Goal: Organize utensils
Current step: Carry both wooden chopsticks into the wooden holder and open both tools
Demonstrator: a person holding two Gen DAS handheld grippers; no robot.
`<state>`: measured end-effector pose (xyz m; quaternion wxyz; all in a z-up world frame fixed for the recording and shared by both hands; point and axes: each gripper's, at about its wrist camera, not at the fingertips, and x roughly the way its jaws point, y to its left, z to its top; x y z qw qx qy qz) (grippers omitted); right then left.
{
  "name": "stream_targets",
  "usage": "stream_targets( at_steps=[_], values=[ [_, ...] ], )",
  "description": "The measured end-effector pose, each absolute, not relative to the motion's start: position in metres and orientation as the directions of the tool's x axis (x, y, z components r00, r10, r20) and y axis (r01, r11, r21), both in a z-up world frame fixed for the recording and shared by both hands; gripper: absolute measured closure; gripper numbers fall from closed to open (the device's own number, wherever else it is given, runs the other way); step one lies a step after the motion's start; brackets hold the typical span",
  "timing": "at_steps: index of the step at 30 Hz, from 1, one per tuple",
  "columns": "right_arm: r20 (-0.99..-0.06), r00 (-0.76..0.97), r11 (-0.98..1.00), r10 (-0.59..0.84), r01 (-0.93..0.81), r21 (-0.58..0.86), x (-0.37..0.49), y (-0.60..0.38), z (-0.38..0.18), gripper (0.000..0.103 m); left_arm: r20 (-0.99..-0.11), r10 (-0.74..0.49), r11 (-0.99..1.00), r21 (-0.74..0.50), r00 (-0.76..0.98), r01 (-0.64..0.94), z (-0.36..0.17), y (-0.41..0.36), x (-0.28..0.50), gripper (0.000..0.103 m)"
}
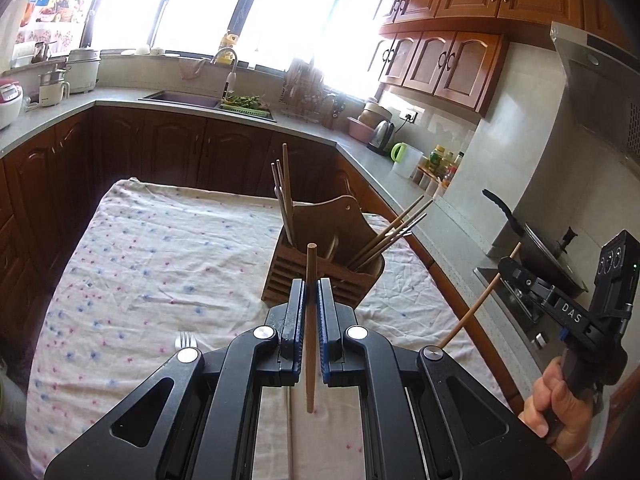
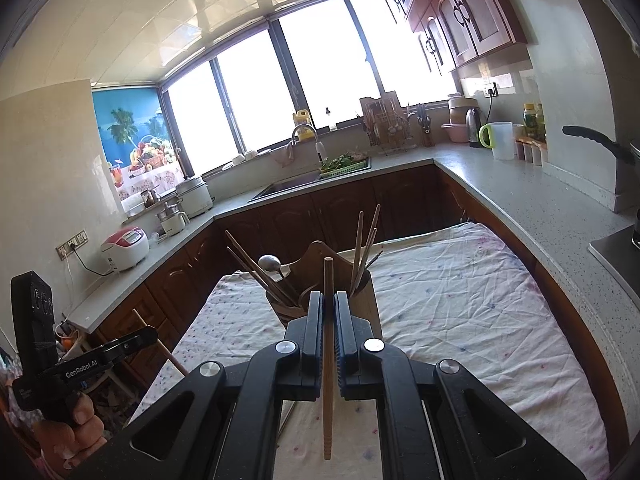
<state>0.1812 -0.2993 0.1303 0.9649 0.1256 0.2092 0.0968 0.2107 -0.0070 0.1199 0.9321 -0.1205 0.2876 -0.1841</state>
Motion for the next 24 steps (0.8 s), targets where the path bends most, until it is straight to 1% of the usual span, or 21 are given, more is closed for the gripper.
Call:
stream_targets(
  at_steps=[5,17,24],
  values=[
    [-0.349,0.909,0.953,0.228,-0.136,0.269,0.195,-0.299,0.146,0.098,-0.458,-0.414,0.900,-0.335,0.787,0.278,0.139,-0.005,0.225,0.098],
    [-0.245,0.949,0.960,0.198,-0.137,0.244,0.241,-0.296,0.193,0.098,-0.321,-0.378,0.909,-0.307,0.868,0.282,0.203,-0.005,0.267,0.098],
    [-0.208,0.963,0.966,0.171,-0.122,0.227,0.267,-0.292,0.206,0.098,-0.266,-0.361,0.909,-0.314,0.894,0.274,0.220,-0.010,0.300,0.098]
  ],
)
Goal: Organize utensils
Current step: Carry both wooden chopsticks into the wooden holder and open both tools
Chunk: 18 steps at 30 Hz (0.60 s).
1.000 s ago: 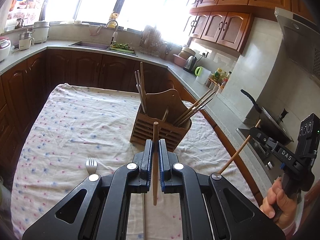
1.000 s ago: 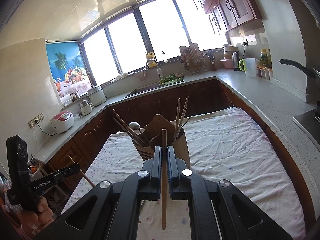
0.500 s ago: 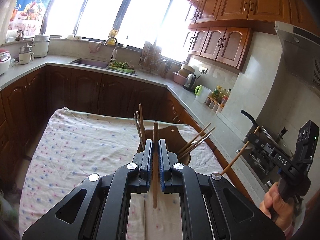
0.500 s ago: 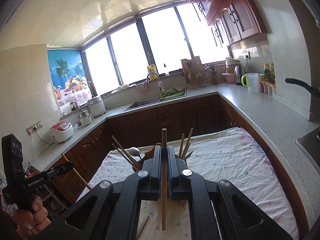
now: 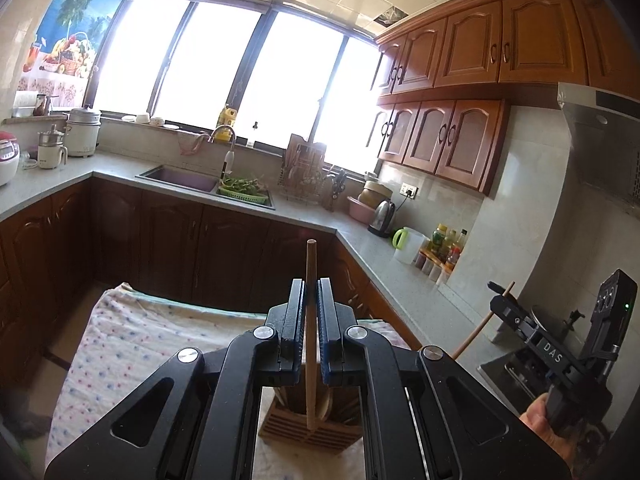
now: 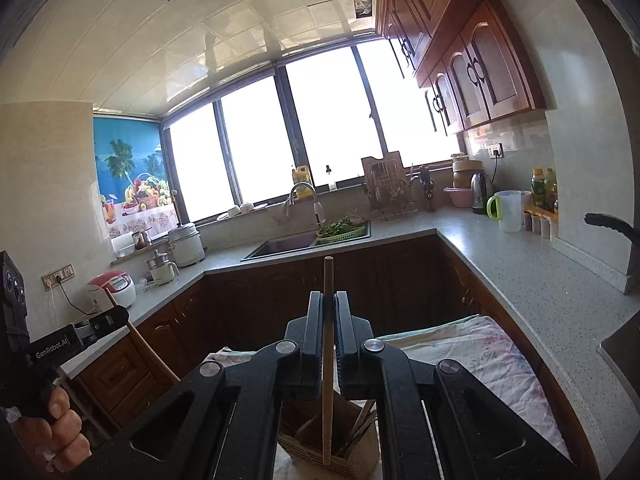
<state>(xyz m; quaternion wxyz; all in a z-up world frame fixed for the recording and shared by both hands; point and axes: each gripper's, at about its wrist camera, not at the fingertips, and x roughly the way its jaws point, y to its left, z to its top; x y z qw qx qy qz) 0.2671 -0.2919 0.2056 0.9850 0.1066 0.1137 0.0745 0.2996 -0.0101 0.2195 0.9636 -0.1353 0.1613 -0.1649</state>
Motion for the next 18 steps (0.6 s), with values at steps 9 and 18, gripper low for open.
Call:
stream_targets(
  at_steps=[9,18],
  values=[
    [-0.207,0.968,0.969,0.146,-0.098,0.225,0.293,-0.293,0.186,0.098,-0.286,-0.322,0.921,-0.314,0.902,0.229,0.198,-0.024,0.340,0.098],
    [-0.265,0.950,0.966,0.164,-0.100,0.240,0.304,-0.288,0.149,0.098,-0.363,-0.316,0.924,-0.326,0.877,0.198,0.148,-0.041,0.351,0.098]
  ],
)
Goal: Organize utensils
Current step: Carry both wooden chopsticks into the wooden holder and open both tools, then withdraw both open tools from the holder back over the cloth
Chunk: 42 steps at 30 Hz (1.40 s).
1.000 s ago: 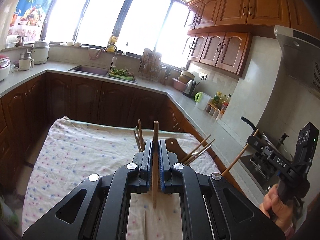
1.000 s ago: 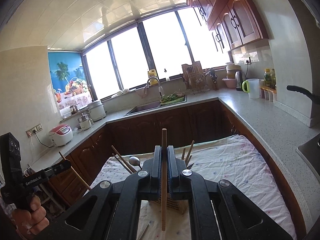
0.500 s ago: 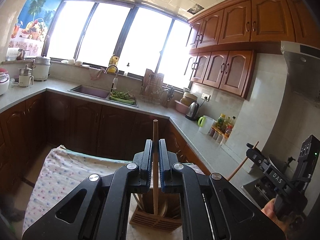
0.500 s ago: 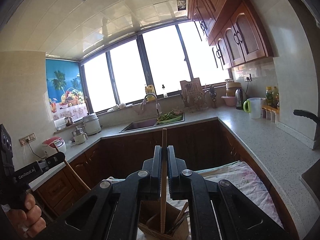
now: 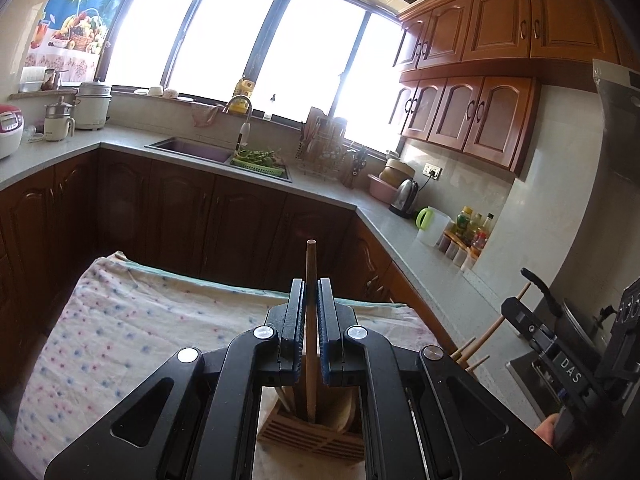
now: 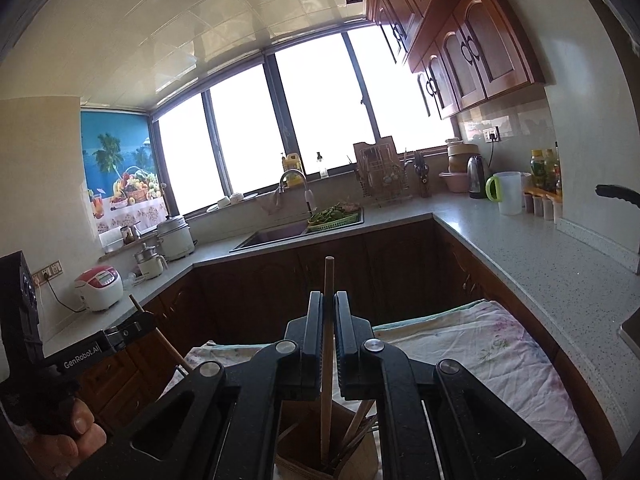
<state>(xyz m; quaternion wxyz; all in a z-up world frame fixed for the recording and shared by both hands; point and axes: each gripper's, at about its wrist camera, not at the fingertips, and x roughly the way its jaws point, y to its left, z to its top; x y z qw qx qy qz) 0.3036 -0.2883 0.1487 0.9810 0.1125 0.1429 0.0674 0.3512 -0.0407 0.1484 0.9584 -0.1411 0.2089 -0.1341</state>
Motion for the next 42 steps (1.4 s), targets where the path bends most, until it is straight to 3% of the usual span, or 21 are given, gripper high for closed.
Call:
stream_targets(
  at_steps=[14,29,36,37,40,42],
  values=[
    [-0.363,0.918,0.962,0.158,-0.060,0.267,0.301,-0.293,0.102,0.098,-0.456,-0.310,0.934,-0.312,0.834,0.177,0.102,-0.052,0.347,0.098],
    [-0.384,0.910,0.958,0.156,-0.044,0.285,0.299,-0.295,0.098,0.097,-0.468,-0.308,0.937,-0.300,0.828,0.179,0.100,-0.050,0.349,0.097],
    [-0.387,0.907,0.949,0.168,-0.042,0.313,0.299,-0.302,0.097,0.090,-0.479,-0.323,0.931,-0.315,0.816,0.184,0.099,-0.046,0.350,0.095],
    [-0.384,0.909,0.949,0.164,-0.038,0.314,0.297,-0.303,0.098,0.087,-0.479,-0.328,0.929,-0.320,0.815,0.186,0.099,-0.046,0.350,0.093],
    [-0.364,0.917,0.943,0.164,-0.038,0.330,0.292,-0.307,0.100,0.061,-0.471,-0.325,0.930,-0.317,0.820,0.186,0.101,-0.046,0.345,0.078],
    [-0.353,0.922,0.939,0.159,-0.032,0.341,0.288,-0.309,0.103,0.054,-0.466,-0.321,0.932,-0.308,0.825,0.189,0.103,-0.046,0.340,0.076]
  ],
)
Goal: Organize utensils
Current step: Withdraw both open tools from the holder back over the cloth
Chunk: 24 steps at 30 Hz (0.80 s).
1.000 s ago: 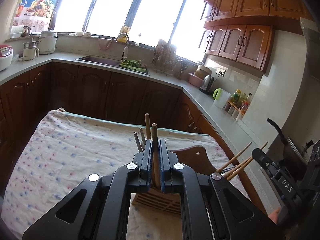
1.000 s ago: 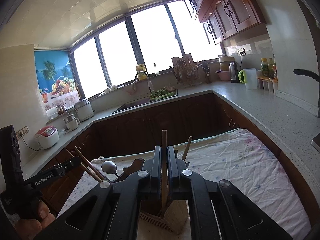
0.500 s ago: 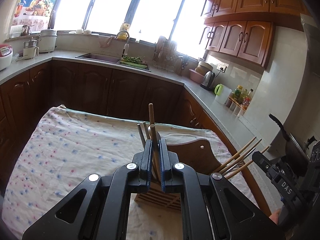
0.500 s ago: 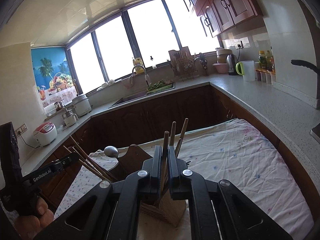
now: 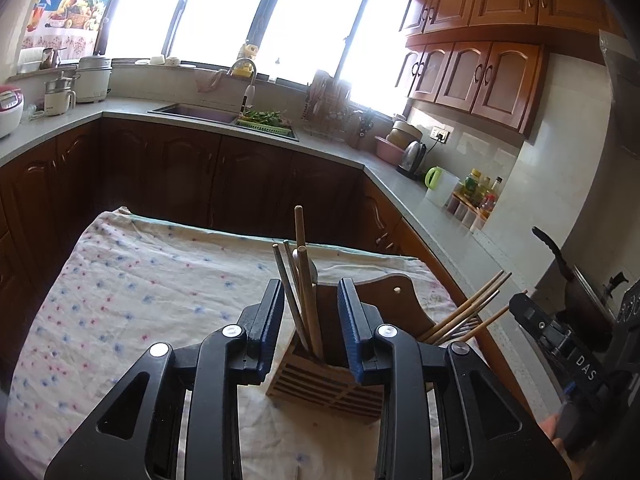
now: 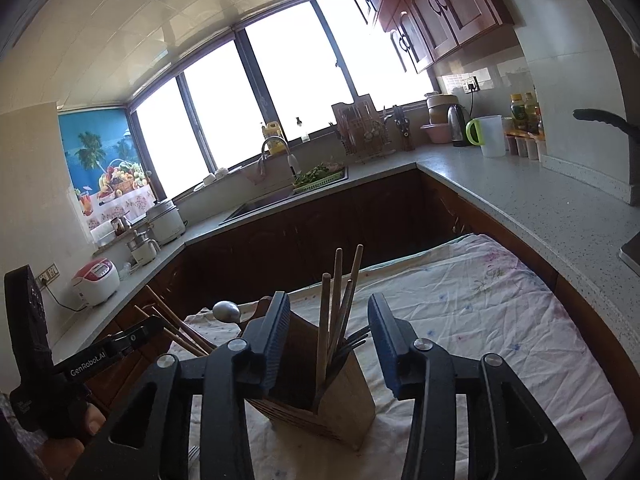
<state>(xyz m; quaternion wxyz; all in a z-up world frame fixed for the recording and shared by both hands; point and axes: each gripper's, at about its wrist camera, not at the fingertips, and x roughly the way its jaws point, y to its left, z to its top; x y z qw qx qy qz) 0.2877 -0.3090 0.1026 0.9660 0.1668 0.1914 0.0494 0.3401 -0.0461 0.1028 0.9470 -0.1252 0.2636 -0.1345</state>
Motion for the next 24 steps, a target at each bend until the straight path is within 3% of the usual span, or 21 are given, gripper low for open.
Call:
stream_targets(
  at_steps=[2,3,5,7,11,24],
  values=[
    [-0.344,0.925,0.934,0.161,-0.030,0.357,0.284,-0.312,0.104,0.047,-0.462,-0.323,0.932,-0.308,0.826,0.193,0.104,-0.045,0.336,0.072],
    [-0.340,0.926,0.931,0.163,-0.031,0.364,0.282,-0.314,0.104,0.043,-0.460,-0.323,0.931,-0.310,0.827,0.191,0.105,-0.044,0.332,0.064],
    [-0.332,0.929,0.929,0.162,-0.031,0.368,0.278,-0.316,0.105,0.025,-0.452,-0.313,0.933,-0.312,0.835,0.181,0.106,-0.041,0.326,0.052],
    [-0.327,0.931,0.929,0.161,-0.031,0.368,0.273,-0.317,0.103,0.019,-0.450,-0.300,0.936,-0.310,0.841,0.168,0.105,-0.037,0.319,0.045],
    [-0.334,0.926,0.925,0.177,-0.040,0.378,0.264,-0.318,0.097,0.013,-0.464,-0.253,0.947,-0.299,0.849,0.119,0.098,-0.028,0.309,0.017],
    [-0.348,0.904,0.906,0.247,-0.088,0.415,0.227,-0.309,0.080,0.004,-0.493,-0.218,0.954,-0.288,0.842,0.078,0.079,-0.007,0.271,0.015]
  ],
)
